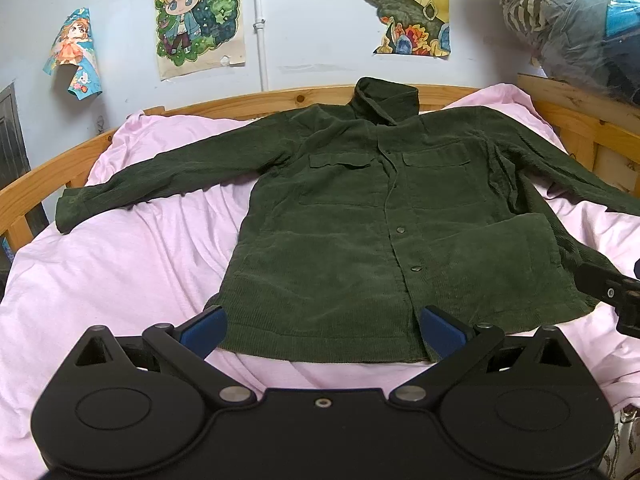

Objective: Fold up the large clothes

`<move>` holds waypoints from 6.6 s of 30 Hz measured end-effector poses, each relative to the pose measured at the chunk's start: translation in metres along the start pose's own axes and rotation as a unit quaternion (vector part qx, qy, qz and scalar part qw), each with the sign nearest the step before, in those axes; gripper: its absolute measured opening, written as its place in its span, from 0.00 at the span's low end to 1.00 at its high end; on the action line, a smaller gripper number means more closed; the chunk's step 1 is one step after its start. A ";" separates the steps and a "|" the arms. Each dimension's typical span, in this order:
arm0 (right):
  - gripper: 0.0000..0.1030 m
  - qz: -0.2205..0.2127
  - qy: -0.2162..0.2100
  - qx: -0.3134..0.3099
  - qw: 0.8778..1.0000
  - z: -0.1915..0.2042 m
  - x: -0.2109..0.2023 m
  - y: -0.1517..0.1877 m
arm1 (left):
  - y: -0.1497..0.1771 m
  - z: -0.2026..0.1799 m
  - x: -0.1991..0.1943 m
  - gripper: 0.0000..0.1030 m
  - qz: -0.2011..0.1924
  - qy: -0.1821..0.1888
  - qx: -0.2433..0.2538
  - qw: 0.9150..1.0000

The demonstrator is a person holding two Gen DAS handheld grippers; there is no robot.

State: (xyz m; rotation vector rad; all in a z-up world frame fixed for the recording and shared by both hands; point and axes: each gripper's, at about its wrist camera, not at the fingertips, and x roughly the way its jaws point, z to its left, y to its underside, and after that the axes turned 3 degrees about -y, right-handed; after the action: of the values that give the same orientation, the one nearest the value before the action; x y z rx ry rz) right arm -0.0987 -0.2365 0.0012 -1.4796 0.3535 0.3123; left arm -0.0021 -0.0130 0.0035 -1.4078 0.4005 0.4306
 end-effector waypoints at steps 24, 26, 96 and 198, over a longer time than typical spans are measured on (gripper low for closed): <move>1.00 0.000 0.001 0.000 1.000 0.006 -0.003 -0.001 | 0.001 0.000 -0.003 0.99 -0.002 0.002 0.000 1.000; 1.00 0.000 0.001 0.000 1.000 0.006 -0.002 -0.001 | 0.001 0.000 -0.003 0.99 -0.001 0.002 0.000 1.000; 0.94 -0.067 0.359 0.257 0.895 -0.269 0.045 -0.058 | -0.083 -0.075 0.127 0.99 0.035 0.102 0.103 0.989; 0.94 -0.013 -0.199 -0.247 0.948 0.106 0.321 -0.162 | -0.061 0.086 0.191 0.99 0.081 -0.011 0.030 0.996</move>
State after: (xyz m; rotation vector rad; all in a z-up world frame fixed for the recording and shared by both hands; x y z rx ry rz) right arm 0.2644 -0.1461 0.0209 -1.8586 -0.0810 0.7029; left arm 0.1948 0.0752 -0.0315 -1.3173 0.5073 0.5606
